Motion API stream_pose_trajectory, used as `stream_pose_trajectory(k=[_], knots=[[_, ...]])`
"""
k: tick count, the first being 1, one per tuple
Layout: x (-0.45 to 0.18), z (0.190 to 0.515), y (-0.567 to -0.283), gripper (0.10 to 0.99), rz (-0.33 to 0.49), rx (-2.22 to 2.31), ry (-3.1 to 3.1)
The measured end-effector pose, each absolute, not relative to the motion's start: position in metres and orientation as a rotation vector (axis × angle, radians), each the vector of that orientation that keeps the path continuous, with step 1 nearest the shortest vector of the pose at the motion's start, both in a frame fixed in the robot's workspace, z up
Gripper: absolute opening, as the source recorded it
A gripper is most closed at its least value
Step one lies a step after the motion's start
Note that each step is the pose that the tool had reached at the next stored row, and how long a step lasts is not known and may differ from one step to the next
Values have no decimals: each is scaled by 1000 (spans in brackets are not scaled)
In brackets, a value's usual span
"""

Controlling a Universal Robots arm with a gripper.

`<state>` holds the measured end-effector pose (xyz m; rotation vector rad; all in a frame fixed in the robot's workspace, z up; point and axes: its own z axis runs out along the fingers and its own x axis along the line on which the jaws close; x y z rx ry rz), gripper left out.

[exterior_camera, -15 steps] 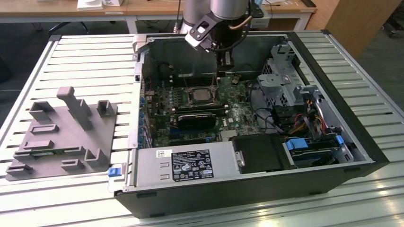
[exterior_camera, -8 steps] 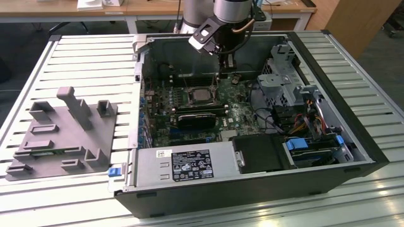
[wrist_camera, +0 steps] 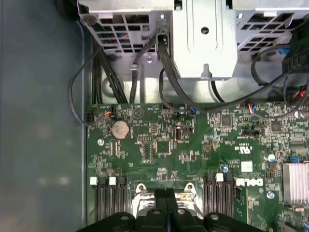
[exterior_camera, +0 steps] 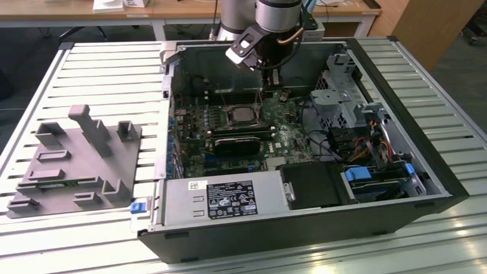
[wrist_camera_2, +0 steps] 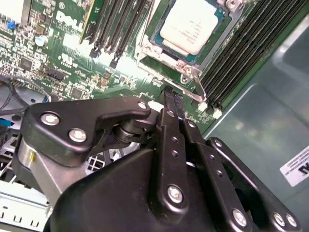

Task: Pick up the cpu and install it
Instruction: 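Close the cpu cover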

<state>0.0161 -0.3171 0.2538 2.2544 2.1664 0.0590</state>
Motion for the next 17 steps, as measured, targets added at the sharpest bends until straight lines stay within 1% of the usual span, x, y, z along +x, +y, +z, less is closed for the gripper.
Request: stream_pose_trajectory(k=[11, 17], knots=[[8, 239, -317, 106, 58, 2254, 2166], [-12, 233, -317, 106, 58, 2254, 2166]])
